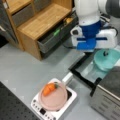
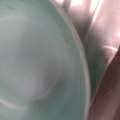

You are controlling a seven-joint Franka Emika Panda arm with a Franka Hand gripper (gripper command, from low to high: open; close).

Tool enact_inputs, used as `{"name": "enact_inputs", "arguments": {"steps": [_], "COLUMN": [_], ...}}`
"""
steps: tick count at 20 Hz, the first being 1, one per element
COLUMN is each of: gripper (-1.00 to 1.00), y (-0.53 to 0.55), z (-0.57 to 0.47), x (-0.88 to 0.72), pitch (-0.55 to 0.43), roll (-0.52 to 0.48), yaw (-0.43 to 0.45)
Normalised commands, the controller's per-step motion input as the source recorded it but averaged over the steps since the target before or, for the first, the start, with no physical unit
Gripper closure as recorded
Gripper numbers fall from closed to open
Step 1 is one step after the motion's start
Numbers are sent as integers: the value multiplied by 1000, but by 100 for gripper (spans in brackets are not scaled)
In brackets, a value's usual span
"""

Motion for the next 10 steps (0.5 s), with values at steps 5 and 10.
{"name": "enact_inputs", "arguments": {"steps": [5,10], "gripper": [-100,-100], "y": [11,46], "z": [176,223], "x": [185,295], "pitch": [-20,34], "roll": [-467,-432], "yaw": [-217,-74]}}
